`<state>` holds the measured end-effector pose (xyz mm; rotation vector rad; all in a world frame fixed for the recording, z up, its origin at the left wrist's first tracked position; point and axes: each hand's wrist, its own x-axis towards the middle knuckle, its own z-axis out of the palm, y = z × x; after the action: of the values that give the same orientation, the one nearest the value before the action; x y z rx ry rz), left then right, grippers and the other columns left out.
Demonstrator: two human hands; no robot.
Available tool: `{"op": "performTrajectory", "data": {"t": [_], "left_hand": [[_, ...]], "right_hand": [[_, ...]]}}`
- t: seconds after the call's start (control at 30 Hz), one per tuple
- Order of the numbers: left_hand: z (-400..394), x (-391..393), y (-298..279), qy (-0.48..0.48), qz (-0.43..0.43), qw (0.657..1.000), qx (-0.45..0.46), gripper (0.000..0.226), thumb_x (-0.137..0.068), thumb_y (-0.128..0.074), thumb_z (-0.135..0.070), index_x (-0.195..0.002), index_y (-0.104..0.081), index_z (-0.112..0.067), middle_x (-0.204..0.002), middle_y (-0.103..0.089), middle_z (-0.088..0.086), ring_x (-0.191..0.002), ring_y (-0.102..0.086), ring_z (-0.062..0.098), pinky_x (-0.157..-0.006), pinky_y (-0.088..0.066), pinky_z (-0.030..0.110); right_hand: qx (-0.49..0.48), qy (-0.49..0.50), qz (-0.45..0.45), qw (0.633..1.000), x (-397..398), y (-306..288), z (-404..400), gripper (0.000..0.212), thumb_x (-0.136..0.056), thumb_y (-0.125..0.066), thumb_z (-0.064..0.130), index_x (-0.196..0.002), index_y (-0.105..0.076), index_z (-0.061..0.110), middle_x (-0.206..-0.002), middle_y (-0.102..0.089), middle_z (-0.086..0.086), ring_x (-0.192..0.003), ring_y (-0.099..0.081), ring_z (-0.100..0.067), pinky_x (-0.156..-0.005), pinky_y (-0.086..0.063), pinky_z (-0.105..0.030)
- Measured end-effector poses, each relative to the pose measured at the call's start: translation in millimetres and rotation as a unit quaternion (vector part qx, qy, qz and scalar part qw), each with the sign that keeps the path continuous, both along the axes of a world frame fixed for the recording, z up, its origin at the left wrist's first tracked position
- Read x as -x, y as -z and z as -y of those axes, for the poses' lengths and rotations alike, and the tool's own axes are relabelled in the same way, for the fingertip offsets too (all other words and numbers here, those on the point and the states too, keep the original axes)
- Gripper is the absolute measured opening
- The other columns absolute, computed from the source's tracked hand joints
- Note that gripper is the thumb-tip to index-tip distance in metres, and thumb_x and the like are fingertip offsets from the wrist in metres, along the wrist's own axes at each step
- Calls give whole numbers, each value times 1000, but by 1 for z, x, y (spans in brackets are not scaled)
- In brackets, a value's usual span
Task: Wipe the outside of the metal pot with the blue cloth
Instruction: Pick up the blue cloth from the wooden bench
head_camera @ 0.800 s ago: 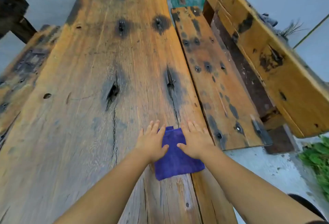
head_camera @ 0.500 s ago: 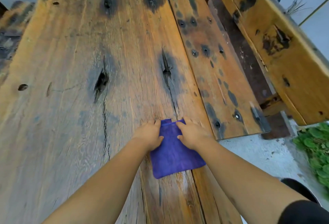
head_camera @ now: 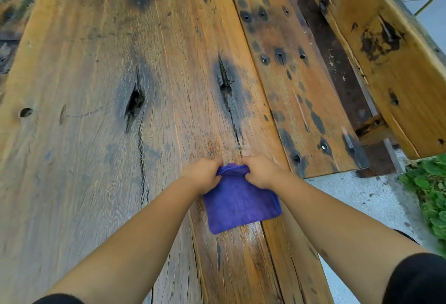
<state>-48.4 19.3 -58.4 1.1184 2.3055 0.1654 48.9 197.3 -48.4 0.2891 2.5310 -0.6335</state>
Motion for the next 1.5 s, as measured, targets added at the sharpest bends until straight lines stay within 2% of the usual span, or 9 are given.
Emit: {"op": "performTrajectory", "data": {"t": [0.13,0.23,0.4,0.63,0.83,0.93,1.23,1.37,1.5], "left_hand": [[12,-12,-23,41,-49,998,-26,11,-86,-51,-23,-95,-43,-24,-98,-60,4,-88,-58,30,-61,-39,34],[25,-35,-38,57,-81,993,-61,12,-86,-50,-21,-98,-47,-22,-99,-62,4,-88,-59,32,-64,-45,36],[48,-93,-36,60,-67,995,-44,19,-88,-48,-19,-106,-54,-18,-107,-59,5,-98,-57,30,-74,-45,38],[71,-135,-16,65,-36,997,30,45,-87,-45,-50,-125,-52,-25,-131,-48,-3,-118,-49,21,-91,-39,38],[52,-113,-13,-32,-73,997,-22,58,-92,-39,-52,-144,-38,-28,-160,-24,4,-147,-17,30,-113,-22,49],[40,-102,-5,-48,-53,997,16,57,-95,-44,-43,-148,-29,-27,-159,-25,4,-146,-23,29,-113,-25,48],[29,-88,0,-106,-24,993,54,28,-85,-50,-18,-112,-57,-17,-113,-59,8,-109,-54,30,-86,-42,39],[36,-81,-9,-90,60,993,-42,14,-80,-55,-16,-93,-60,-14,-97,-60,6,-94,-56,27,-79,-48,39],[34,-86,-39,-80,140,981,-109,14,-76,-60,-11,-84,-55,-21,-82,-63,0,-77,-57,21,-66,-45,33]], "right_hand": [[-2,-31,-46,998,-19,-13,-4,24,-83,-53,13,-73,-36,25,-75,-41,8,-79,-52,-26,-61,-38,-37],[-16,-62,-72,995,-43,-21,-2,7,-82,-52,14,-85,-49,19,-90,-56,0,-90,-56,-28,-73,-49,-45],[-115,-142,-57,981,-94,-17,9,22,-85,-51,19,-105,-60,22,-112,-64,1,-110,-54,-25,-94,-43,-47],[-131,-149,-5,980,-138,-8,14,63,-87,-49,48,-146,-38,30,-163,-27,3,-137,-31,-27,-107,-23,-46],[-106,-30,-82,991,-108,-7,16,42,-94,-47,47,-131,-58,30,-154,-43,5,-144,-28,-20,-109,-20,-48],[-125,-24,-80,989,-87,2,19,39,-94,-52,44,-128,-58,26,-148,-46,6,-142,-31,-18,-106,-26,-44],[-115,-93,-28,989,-61,12,27,36,-88,-59,28,-123,-51,25,-118,-60,-5,-115,-52,-29,-95,-34,-47],[-64,-95,-35,993,-68,3,25,10,-78,-60,30,-83,-55,23,-93,-51,-1,-96,-49,-25,-77,-29,-36],[39,-58,-7,998,-86,-13,26,29,-80,-69,45,-81,-52,21,-83,-55,1,-80,-51,-20,-63,-32,-33]]}}
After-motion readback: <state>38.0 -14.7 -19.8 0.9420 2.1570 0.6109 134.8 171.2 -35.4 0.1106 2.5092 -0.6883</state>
